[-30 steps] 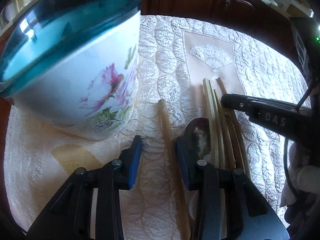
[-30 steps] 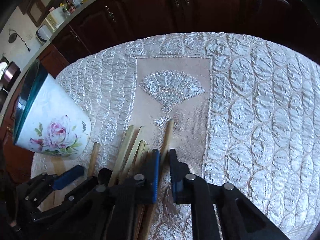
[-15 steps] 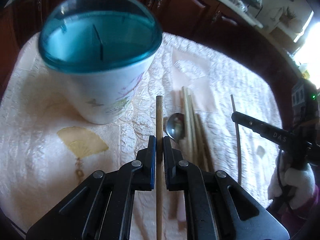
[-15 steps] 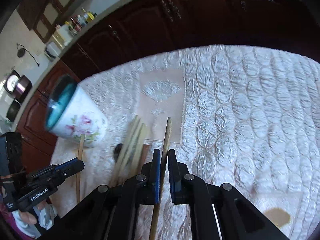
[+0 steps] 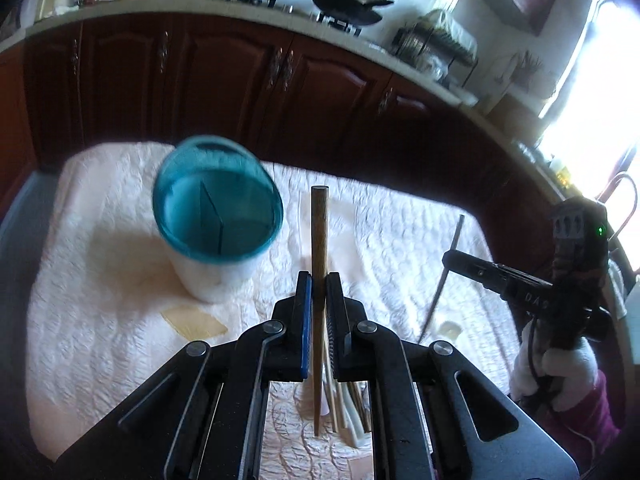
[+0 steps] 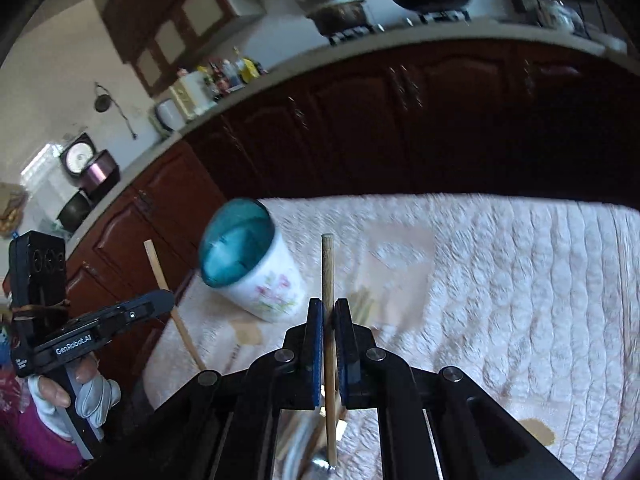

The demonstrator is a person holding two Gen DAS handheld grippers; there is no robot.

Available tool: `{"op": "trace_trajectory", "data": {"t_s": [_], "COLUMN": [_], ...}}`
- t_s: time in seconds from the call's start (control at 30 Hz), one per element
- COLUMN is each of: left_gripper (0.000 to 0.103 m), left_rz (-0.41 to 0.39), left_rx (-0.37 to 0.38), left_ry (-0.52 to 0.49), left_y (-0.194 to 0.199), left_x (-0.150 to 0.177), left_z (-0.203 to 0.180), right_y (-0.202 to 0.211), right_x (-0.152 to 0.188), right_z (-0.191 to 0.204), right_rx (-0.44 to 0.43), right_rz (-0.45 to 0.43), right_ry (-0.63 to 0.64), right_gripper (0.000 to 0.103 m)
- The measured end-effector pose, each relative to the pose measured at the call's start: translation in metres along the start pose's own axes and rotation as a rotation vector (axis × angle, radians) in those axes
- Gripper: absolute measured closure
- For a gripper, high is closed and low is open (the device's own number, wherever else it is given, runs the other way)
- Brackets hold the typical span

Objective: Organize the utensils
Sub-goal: 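Lift both held chopsticks and lower them into the flower-printed cup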

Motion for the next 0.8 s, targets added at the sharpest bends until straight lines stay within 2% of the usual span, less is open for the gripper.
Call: {"op": "trace_trajectory", "data": {"t_s": [0.13,0.27,0.4,0.5,0.6,0.73,0.8], "left_gripper": [0.097,0.097,0.097,0.097,0.097,0.097,0.097], "left_rz": [-0.047,-0.121,-0.231,-0.296,-0.361,-0.392,-0.393], "left_rx": [0.018,0.021,-0.009,-0.053,-0.11,-0.163,-0.191], "left_ry": [0.002,-0.015,-0.043,-0.055,-0.059,-0.046,-0.044], "left_y": [0.029,0.056,0.078,0.077,0.072,0.052,0.039], "left_x": [-0.019,-0.054,-0.098,-0.125,-0.149,-0.164,-0.166], "left_z": [0.003,-0.003,-0.006,-0.003,0.008,0.029,0.04], "right_y": [0.01,0.021,0.028,0.021,0.005,-0.025,-0.045], "right_x": [-0.031,-0.075,-0.124,-0.152,-0.172,-0.181,-0.177], "right_z": [0.019,0.039,0.057,0.07,0.075,0.07,0.065], "right_rx": [-0.025,-0.042,-0.045,-0.04,0.002,0.029,0.043], "right_rz": [-0.049,-0.116,-0.195,-0.224,-0.236,-0.22,-0.18], "right_ry": [0.04,0.09,0.128,0.152,0.19,0.188,0.178], "right_gripper": [0.098,0.098,0.098,0.098,0.098,0.098,0.098]}}
Point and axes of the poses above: each gripper's, at about its wrist camera, not at the fingertips, and y roughly against the way its jaws point, z to its left, x to its underside, the point moved 10 cm from there along -y, roughly the way its jaws point, and after that the axes turned 13 degrees about y, right-handed, at the moved point
